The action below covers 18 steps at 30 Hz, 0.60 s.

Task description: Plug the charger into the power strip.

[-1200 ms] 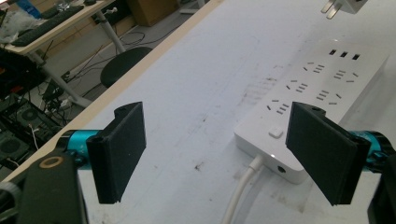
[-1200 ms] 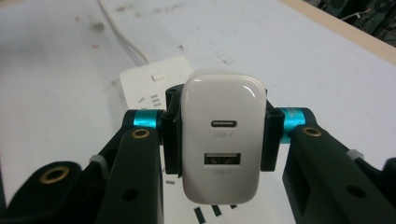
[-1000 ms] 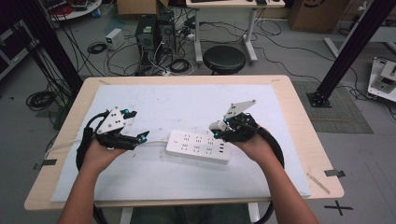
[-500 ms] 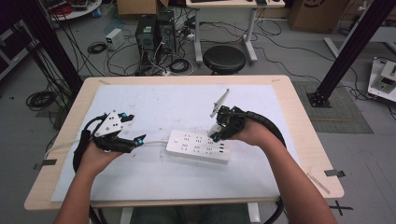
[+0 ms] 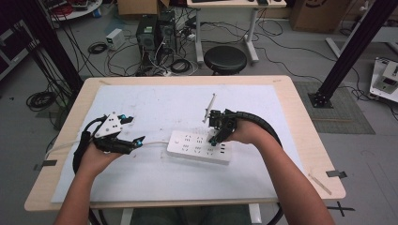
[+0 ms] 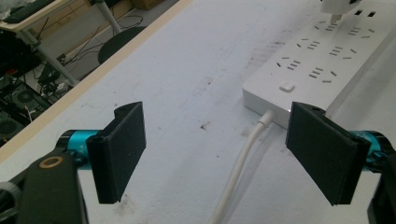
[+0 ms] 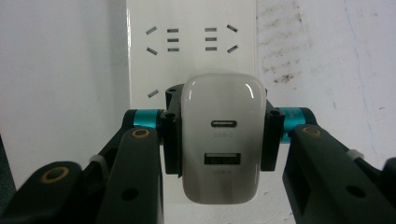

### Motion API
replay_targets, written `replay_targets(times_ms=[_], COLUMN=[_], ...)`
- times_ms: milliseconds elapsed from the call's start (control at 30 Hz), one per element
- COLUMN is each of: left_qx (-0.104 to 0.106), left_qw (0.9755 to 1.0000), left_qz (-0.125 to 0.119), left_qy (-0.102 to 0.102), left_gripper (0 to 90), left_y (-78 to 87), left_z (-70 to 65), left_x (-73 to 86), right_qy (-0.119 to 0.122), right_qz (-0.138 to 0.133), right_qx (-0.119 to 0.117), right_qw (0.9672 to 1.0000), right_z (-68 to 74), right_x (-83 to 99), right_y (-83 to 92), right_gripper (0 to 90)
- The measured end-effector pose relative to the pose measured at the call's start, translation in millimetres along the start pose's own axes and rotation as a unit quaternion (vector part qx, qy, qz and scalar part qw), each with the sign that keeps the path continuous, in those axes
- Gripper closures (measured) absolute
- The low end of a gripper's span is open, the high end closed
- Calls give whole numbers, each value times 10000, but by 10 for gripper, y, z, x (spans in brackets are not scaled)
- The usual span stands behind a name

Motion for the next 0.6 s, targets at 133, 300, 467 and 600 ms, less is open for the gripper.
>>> replay_targets(times_ms=[133,300,467,600], left_qx=[-31,-11,-25,-38], left_qw=[10000,10000,10000,10000], left_qz=[-11,-24,-47,-45], left_qy=[29,48,57,51], left_gripper=[202,201,201,201], left_y=[-2,-10,-3,13], left_z=[18,28,32,34], left_x=[22,30,34,47], right_qy=[46,90,122,194], right_qz=[59,106,168,199], right_qx=[12,5,-11,-34], right_qw=[10000,9999,9998,9996], right_z=[-20,-25,-22,-21], right_x=[-9,-22,-24,-34], right_y=[-33,-56,-83,-88], right_gripper=[630,630,630,631])
Point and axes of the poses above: each handheld gripper's, and its own axes: y roughly backward along the jaws, x roughly out of its underside, z roughly to its left, the point moved 9 cm from there along -y, roughly forward along the jaws, and after that the axes turned 3 degrees about x, right-handed, at the moved point
